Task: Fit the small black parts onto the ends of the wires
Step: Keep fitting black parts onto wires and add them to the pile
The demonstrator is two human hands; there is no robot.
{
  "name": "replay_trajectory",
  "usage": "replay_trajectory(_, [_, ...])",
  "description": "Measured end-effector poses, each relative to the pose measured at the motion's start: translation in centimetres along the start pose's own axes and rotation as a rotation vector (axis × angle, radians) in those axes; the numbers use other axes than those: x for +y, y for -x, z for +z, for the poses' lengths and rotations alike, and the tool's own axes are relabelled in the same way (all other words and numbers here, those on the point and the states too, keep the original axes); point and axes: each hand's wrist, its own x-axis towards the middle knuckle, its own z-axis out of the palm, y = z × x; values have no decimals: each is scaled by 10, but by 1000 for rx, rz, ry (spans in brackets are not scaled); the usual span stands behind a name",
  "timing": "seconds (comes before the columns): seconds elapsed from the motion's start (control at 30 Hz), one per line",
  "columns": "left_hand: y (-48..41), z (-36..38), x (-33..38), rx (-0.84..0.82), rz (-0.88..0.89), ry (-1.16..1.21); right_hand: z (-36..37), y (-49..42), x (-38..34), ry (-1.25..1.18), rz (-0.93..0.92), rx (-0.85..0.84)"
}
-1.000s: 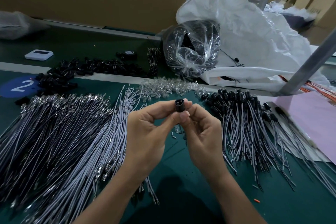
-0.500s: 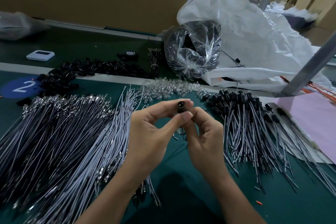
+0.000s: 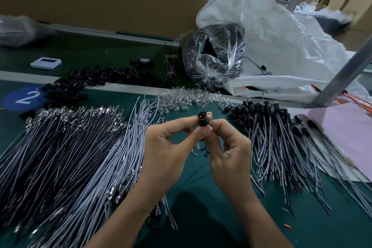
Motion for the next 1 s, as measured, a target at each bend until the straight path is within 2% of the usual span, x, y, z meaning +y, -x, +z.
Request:
replay_trajectory(0.3, [1,0,0,-60,-7,7,0,1,-2,-5,-7,-7])
replay_trajectory(0.53, [1,0,1,-13,-13,-23,0,2,-2,87,-32,-46])
replay_trajectory(0.87, [1,0,3,-33,-51,-3,-3,0,-8,-25,-28,-57])
replay_trajectory(1.0, [1,-1,2,11,-15,14,-2,-1,-10,-46,-50,-83])
